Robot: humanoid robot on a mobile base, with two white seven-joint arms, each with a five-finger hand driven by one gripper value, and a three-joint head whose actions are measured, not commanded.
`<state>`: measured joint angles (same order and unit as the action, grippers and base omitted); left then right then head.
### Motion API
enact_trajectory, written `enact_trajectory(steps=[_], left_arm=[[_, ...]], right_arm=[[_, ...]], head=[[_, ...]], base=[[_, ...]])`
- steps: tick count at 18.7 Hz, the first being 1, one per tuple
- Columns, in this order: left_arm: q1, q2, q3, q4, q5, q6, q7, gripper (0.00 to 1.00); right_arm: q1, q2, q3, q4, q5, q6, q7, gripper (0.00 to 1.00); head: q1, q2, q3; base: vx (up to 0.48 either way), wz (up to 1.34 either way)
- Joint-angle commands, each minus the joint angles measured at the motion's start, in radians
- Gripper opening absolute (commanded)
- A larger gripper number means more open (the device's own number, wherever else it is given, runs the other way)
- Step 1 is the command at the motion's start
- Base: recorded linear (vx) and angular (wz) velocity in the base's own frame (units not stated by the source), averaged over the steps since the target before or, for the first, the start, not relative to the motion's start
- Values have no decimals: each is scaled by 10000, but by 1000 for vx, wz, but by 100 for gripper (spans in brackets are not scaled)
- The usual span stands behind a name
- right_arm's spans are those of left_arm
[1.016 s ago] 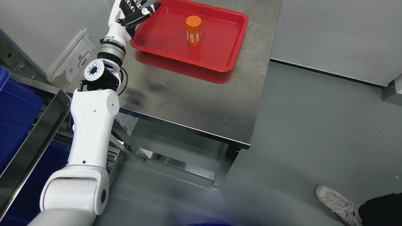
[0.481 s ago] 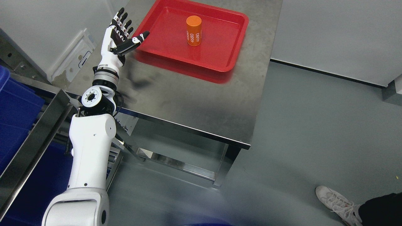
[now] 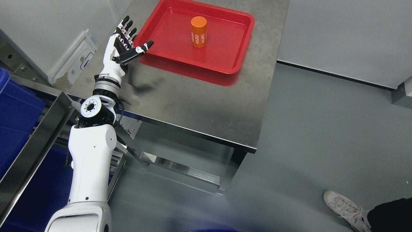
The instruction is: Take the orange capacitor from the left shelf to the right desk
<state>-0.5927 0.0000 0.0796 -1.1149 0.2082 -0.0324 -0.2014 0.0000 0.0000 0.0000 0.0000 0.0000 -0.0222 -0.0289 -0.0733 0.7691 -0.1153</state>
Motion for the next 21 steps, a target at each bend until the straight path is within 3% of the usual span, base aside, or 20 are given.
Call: enact_trajectory(steps=[1, 21], left_arm=[[82, 175, 155, -479, -27, 63, -11, 100], [128, 175, 431, -755, -11, 171, -87, 100]], right_arm=[[199, -175, -123, -175, 61, -8, -2, 100], [199, -175, -123, -175, 46, -8, -2, 100]], head=[[0, 0, 0], [0, 0, 0]], base=[[0, 0], [0, 0]])
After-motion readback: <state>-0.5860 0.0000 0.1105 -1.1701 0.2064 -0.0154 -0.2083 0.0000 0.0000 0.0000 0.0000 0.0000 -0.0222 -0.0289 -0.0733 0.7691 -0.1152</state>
